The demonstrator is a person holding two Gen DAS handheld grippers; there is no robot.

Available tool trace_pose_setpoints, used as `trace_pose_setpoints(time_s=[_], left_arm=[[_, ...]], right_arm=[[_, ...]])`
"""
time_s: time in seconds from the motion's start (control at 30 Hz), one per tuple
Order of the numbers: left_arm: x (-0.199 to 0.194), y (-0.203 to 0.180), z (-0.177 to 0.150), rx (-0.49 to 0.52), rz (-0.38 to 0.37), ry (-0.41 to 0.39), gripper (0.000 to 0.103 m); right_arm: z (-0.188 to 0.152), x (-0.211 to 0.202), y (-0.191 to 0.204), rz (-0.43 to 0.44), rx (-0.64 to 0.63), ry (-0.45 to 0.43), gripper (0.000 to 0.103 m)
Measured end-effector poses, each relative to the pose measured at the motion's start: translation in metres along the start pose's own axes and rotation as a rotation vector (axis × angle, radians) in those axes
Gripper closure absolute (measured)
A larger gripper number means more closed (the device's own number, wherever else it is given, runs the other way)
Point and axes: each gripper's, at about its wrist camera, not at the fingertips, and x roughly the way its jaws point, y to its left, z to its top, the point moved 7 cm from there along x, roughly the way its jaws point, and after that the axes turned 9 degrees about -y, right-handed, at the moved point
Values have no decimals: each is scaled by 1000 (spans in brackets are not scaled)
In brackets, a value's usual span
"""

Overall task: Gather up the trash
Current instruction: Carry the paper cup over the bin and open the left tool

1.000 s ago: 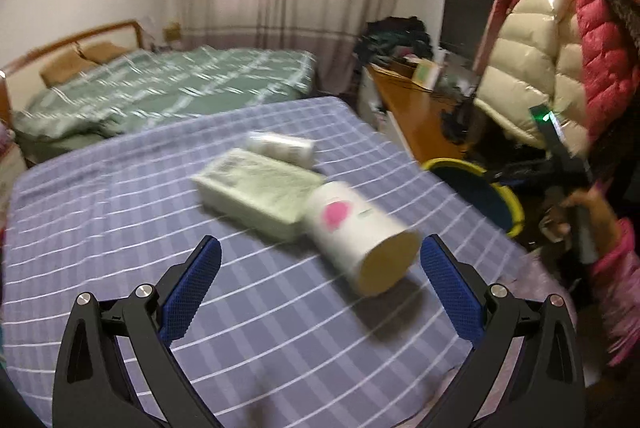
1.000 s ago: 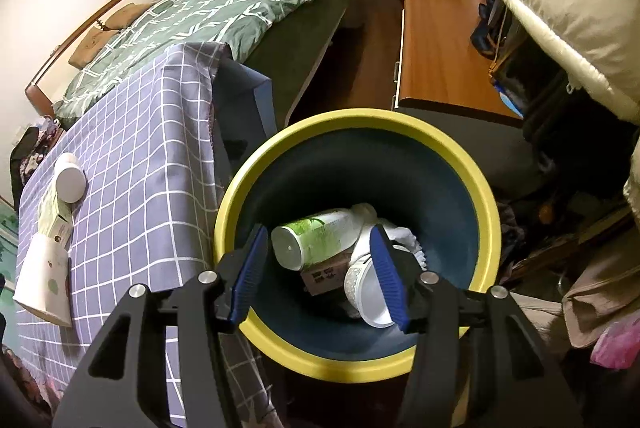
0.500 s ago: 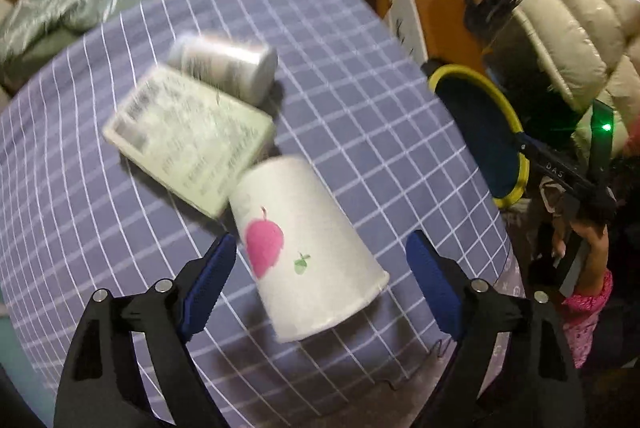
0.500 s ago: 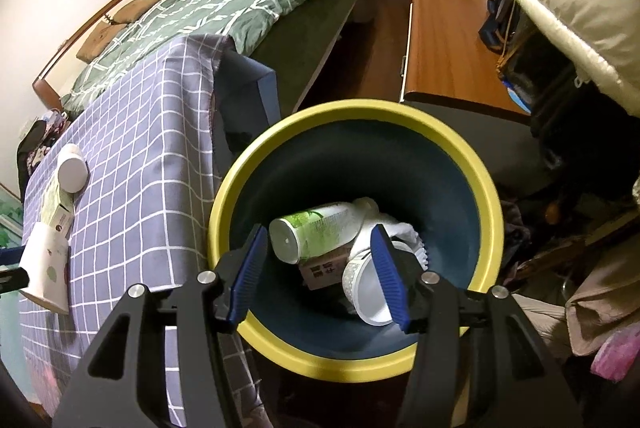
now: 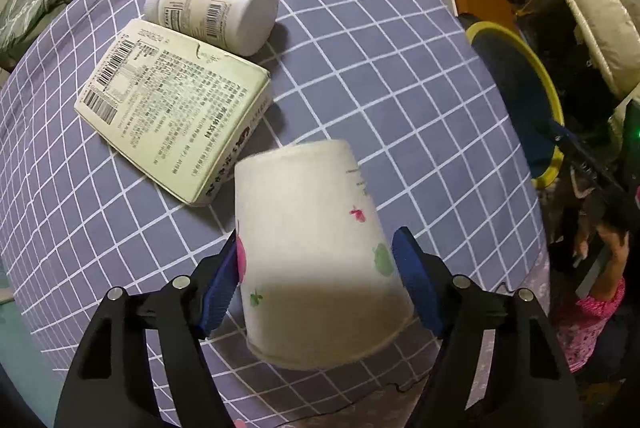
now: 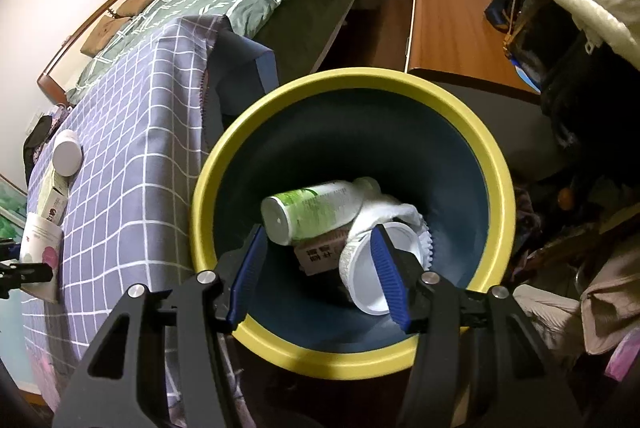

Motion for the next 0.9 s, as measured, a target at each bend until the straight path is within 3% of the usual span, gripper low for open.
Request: trace_pose_setpoints(time_s=[0.23, 0.47, 0.73, 0.9], left_arm=[[7, -16, 1, 74, 34, -22, 33], [-21, -48, 18, 163, 16, -107, 37], [-54, -132, 66, 273, -88, -228, 37], [-39, -203, 97, 350, -149, -251, 35]], right_arm=[[-1, -5, -6, 6, 7, -8, 51], [-3, -29, -8, 15, 13, -68, 51], [-7, -88, -25, -3, 33, -185, 51], [-11, -116, -41, -37, 31, -226, 47]])
